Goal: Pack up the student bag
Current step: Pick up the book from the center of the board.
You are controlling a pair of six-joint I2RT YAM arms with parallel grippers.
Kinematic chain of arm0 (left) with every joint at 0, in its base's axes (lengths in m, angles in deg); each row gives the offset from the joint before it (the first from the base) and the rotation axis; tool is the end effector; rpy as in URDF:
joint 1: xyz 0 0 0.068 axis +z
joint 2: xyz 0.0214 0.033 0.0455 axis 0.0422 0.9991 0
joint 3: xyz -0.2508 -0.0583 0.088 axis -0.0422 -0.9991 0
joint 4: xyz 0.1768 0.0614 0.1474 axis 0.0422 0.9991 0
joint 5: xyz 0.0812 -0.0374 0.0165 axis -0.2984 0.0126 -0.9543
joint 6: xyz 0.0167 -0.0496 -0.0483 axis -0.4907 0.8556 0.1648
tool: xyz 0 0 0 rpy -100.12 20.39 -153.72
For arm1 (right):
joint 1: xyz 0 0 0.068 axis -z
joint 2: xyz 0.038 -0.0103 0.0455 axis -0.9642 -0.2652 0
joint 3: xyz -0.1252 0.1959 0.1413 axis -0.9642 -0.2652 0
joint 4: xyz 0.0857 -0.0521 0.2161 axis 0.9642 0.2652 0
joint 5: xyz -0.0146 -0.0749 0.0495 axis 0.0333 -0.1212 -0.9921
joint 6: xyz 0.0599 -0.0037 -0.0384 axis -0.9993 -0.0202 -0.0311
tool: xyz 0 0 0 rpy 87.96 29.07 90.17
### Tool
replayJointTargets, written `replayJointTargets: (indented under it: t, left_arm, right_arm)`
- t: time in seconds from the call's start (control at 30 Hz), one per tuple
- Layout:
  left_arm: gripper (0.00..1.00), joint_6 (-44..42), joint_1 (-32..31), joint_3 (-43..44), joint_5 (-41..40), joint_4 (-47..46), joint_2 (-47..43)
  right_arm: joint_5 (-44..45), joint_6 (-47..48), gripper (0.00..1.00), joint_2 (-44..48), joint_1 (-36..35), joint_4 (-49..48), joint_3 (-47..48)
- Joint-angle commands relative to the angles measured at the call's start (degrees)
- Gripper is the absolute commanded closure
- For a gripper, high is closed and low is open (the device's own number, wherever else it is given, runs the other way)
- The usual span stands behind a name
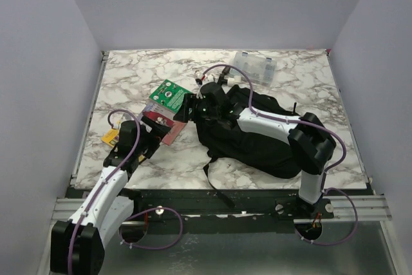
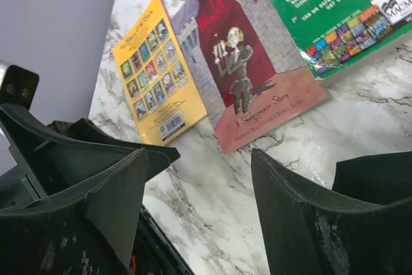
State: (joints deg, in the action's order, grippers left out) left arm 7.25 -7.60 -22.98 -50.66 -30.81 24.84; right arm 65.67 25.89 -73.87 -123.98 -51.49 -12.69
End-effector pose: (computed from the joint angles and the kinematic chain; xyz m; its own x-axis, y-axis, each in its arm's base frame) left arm 0.1634 -0.0350 0.1928 -0.4876 -0.8052 -0.3374 -0.3703 0.5407 -0.7554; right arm 0.2727 0.3334 0.2447 -0.7932 0.0880 -0.6025 -0.4258 0.6272 0.6522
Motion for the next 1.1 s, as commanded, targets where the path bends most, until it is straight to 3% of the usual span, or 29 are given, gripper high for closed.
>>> replayJointTargets:
  t: [0.0,0.1,0.23,0.43,0.6,0.77,1.07]
  left_arm:
    - [0.08,-0.46,0.69,-1.29,-2.87,-4.42,5.47]
    - [0.17,0.0,0.79,-1.94,-2.88,-6.65,8.43]
    - [0.22,0.23,0.88,-1.02,-3.65,-6.82,11.59]
    - [0.27,2.08,0.84,0.18,-3.51,-6.95,17.08]
    - [0.38,1.28,0.86,2.87,-2.09,-6.25,22.17]
    - [0.43,2.39,0.88,3.96,-2.89,-5.31,23.11]
    - [0.43,4.74,0.88,6.67,1.28,-4.63,27.5]
  right_arm:
    - [3.4,-4.5,0.32,-4.18,0.6,-2.02,0.95]
    - [3.12,-7.19,0.34,-5.64,2.32,-2.59,-0.08]
    - [1.62,-8.34,0.4,-8.16,4.18,-3.86,-0.68]
    - [-0.11,-6.06,0.49,-16.38,4.39,5.14,8.96]
    - [0.97,-5.98,0.57,-19.15,4.2,8.55,11.2]
    - [4.75,-3.47,0.57,-20.43,3.6,13.9,13.72]
    - [-0.21,-3.28,0.54,-25.36,3.59,12.1,16.62]
